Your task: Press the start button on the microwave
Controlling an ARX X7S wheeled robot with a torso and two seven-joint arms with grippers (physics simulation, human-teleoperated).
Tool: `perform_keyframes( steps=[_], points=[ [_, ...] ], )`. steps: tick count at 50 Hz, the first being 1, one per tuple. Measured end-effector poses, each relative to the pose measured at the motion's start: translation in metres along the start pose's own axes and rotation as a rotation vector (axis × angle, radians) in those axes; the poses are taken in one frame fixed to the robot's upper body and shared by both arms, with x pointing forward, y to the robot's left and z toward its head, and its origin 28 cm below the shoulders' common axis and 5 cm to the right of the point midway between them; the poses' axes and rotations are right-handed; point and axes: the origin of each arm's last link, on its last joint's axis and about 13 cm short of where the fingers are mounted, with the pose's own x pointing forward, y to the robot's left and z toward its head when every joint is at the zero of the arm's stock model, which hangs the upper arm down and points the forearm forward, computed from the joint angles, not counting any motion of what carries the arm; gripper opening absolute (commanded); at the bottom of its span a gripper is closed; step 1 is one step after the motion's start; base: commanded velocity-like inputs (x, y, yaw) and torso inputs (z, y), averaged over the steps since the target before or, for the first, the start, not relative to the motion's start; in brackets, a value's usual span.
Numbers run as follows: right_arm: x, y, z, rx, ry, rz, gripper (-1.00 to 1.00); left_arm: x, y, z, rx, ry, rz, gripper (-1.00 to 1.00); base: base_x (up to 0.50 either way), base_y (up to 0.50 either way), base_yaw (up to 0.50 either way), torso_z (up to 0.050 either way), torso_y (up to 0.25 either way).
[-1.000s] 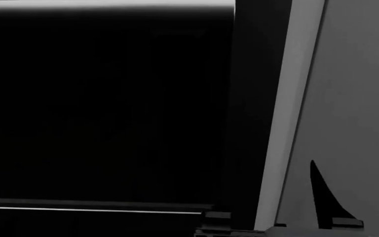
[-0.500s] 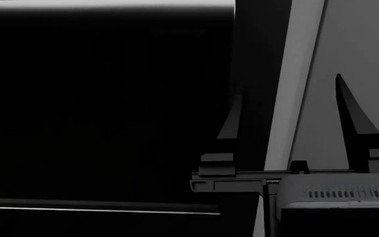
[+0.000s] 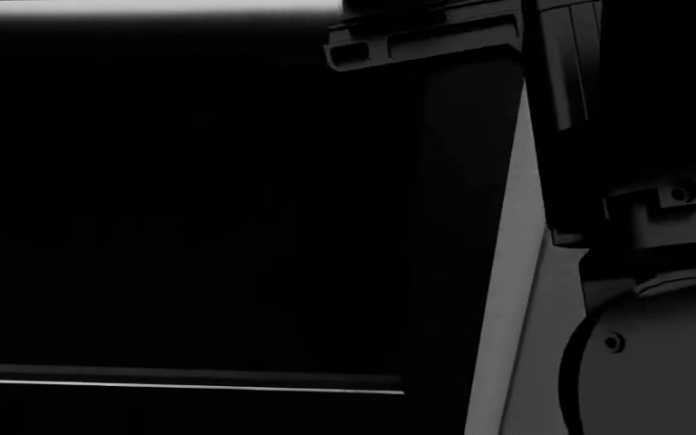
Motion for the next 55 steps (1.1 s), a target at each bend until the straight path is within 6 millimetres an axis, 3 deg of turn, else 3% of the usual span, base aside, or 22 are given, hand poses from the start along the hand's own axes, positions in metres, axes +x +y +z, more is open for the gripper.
perform_keyframes(
  steps=[6,7,15,24,55],
  points=[
    [0.019,-0.005,0.020,-0.023,-0.011,0.023,1.00,0.001,0.001,-0.003,0.000,0.000,-0.001,1.00,0.00,0.00,0.00,0.000,0.000],
    [0.022,-0.006,0.023,-0.025,-0.012,0.027,-1.00,0.001,0.001,-0.004,-0.001,0.000,-0.001,1.00,0.00,0.00,0.00,0.000,0.000],
    [0.049,-0.012,0.046,-0.038,-0.014,0.067,-1.00,0.003,0.002,-0.010,0.000,0.001,0.000,1.00,0.00,0.00,0.00,0.000,0.000],
    [0.074,-0.016,0.063,-0.059,-0.016,0.115,-1.00,0.001,0.000,-0.003,0.005,-0.003,0.000,1.00,0.00,0.00,0.00,0.000,0.000],
    [0.149,0.001,0.097,-0.051,-0.082,0.230,-1.00,-0.001,-0.002,0.000,-0.002,-0.007,-0.006,1.00,0.00,0.00,0.00,0.000,0.000]
  ],
)
